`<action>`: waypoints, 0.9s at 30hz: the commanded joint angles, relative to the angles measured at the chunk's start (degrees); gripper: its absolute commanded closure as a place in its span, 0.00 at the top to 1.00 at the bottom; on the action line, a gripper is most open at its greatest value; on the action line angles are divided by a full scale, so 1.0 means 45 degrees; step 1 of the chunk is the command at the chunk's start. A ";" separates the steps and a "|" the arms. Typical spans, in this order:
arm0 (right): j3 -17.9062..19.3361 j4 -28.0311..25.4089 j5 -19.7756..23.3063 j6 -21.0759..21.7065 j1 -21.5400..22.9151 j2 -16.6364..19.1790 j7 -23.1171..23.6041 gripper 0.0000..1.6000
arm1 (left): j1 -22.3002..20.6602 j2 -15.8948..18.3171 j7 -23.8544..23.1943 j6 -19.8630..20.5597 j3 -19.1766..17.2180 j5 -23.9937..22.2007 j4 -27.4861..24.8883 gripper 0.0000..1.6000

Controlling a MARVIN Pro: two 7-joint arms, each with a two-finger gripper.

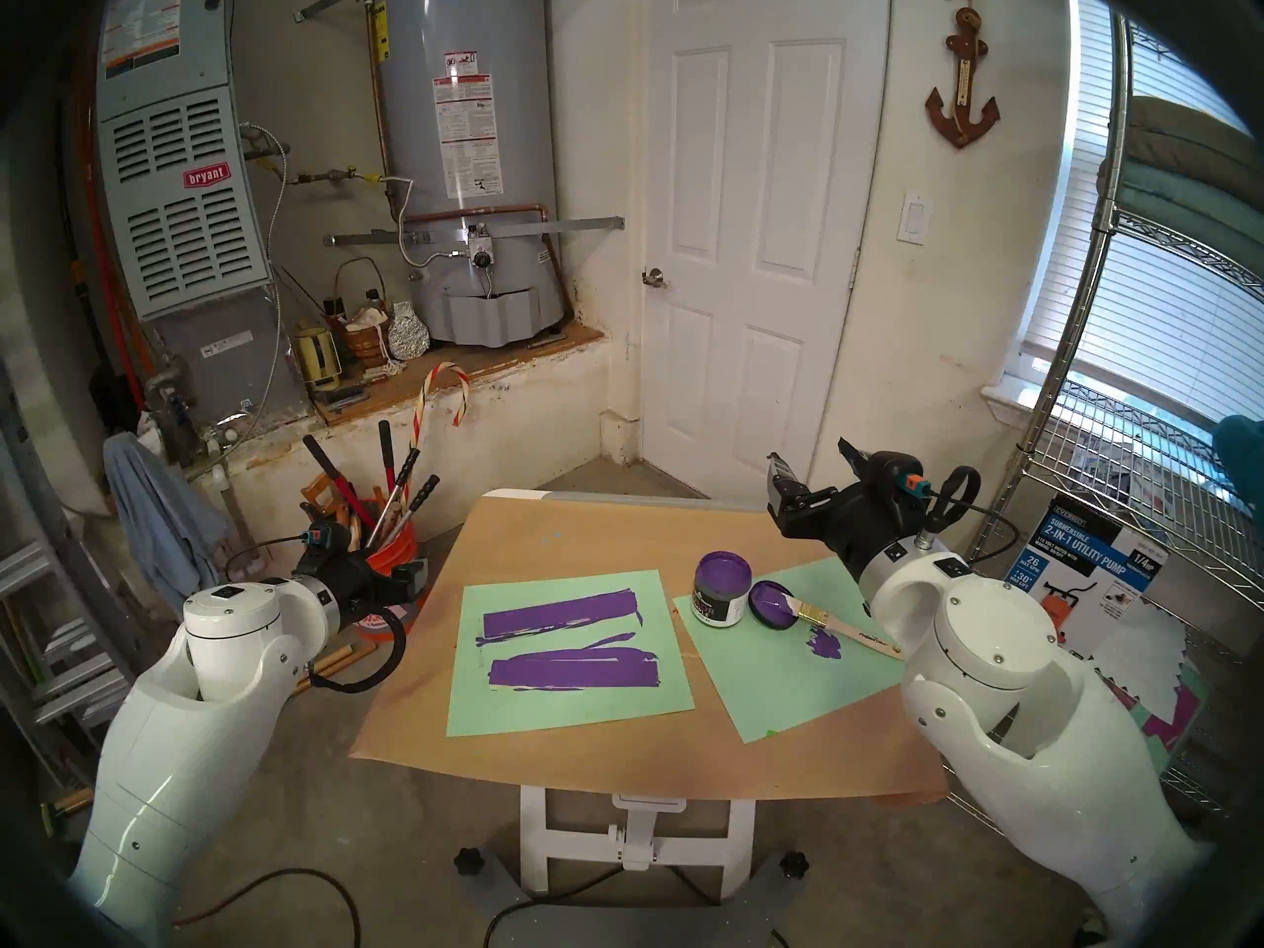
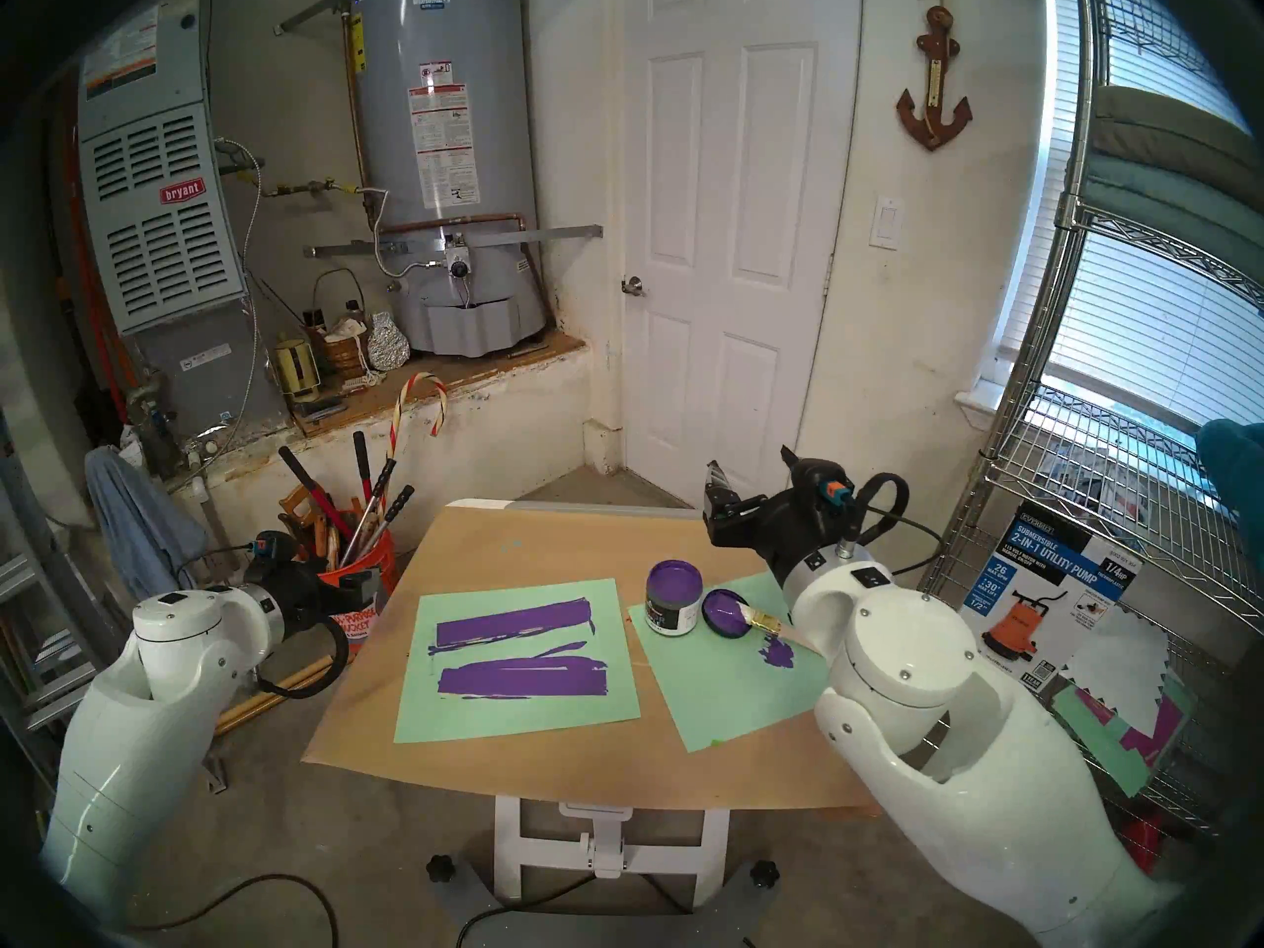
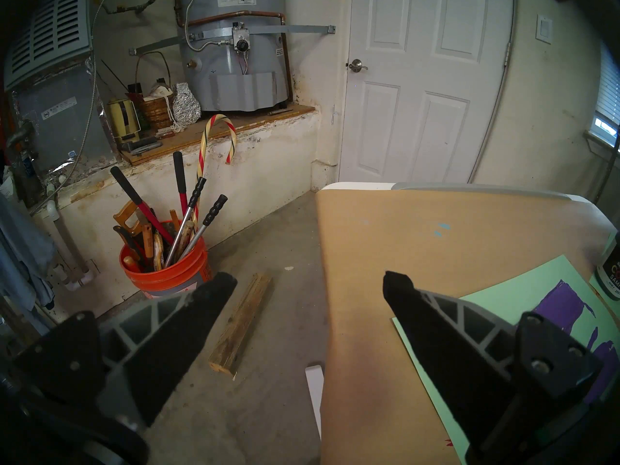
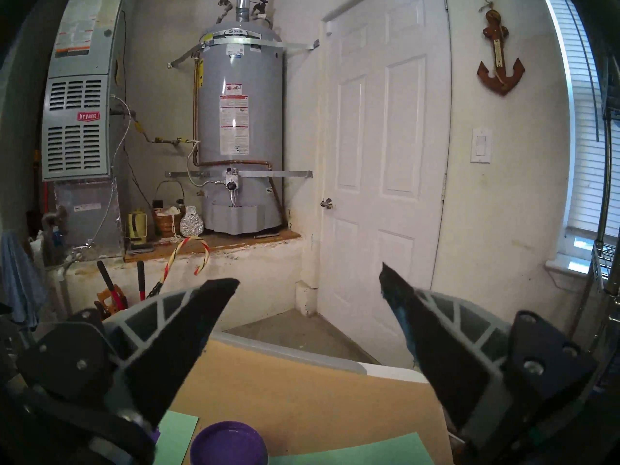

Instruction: Pick up brush, dip the brush into paint, and paint the wood

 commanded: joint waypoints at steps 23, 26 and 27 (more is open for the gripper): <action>-0.1569 0.2292 -0.3102 0.2146 0.3540 -0.3267 -0.2342 1.00 | -0.0058 0.0018 0.0023 -0.0036 -0.0151 -0.0033 -0.0235 1.00; -0.1160 0.2604 -0.3099 0.2680 0.3624 -0.3164 -0.2689 1.00 | -0.0060 0.0019 0.0022 -0.0037 -0.0148 -0.0032 -0.0232 1.00; -0.1072 0.2693 -0.3170 0.2539 0.3596 -0.3041 -0.2690 1.00 | -0.0059 0.0019 0.0022 -0.0036 -0.0149 -0.0032 -0.0233 1.00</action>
